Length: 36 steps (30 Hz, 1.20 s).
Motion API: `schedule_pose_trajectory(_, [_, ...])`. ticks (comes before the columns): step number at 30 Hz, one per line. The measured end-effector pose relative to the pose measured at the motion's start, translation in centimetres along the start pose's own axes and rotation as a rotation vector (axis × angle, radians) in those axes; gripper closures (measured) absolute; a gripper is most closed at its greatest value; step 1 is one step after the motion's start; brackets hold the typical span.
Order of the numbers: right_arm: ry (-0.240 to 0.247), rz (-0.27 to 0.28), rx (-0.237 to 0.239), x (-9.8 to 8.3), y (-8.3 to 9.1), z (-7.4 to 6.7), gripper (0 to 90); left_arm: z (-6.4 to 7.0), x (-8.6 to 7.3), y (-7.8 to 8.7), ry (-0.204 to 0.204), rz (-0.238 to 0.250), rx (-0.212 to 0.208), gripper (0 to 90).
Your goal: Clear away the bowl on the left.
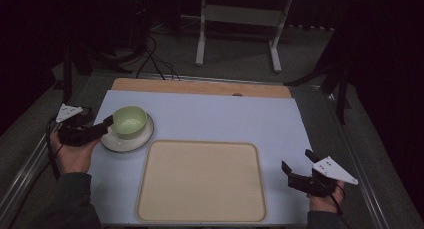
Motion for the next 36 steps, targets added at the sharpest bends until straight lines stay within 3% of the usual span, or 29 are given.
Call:
schedule_pose_trajectory(5, [-0.001,0.0,0.001,0.0,0.0,0.0,9.5,-0.7,0.0,-0.6,0.025,-0.009,0.0,30.5])
schedule_pose_trajectory(14, [-0.002,0.002,0.001,0.0,0.0,0.0,9.5,-1.4,-0.3,-1.8,0.021,-0.045,0.011,30.7])
schedule_pose_trajectory(21, [-0.002,0.002,0.002,0.0,0.0,0.0,9.5,-1.9,-0.7,-2.6,0.04,-0.067,0.025,31.0])
schedule_pose_trajectory(36, [-0.001,0.002,0.003,0.1,0.0,0.1,9.5,-1.8,-1.9,-4.6,0.047,-0.145,0.053,32.7])
Point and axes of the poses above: each handheld gripper's, and its own axes: y roughly backward along the jaws, x roughly out of its top, z roughly to its right, the point moved 4 cm from there along -y, roughly forward along the jaws, and after that the axes turned 9 degrees about z, right-handed, at the moved point
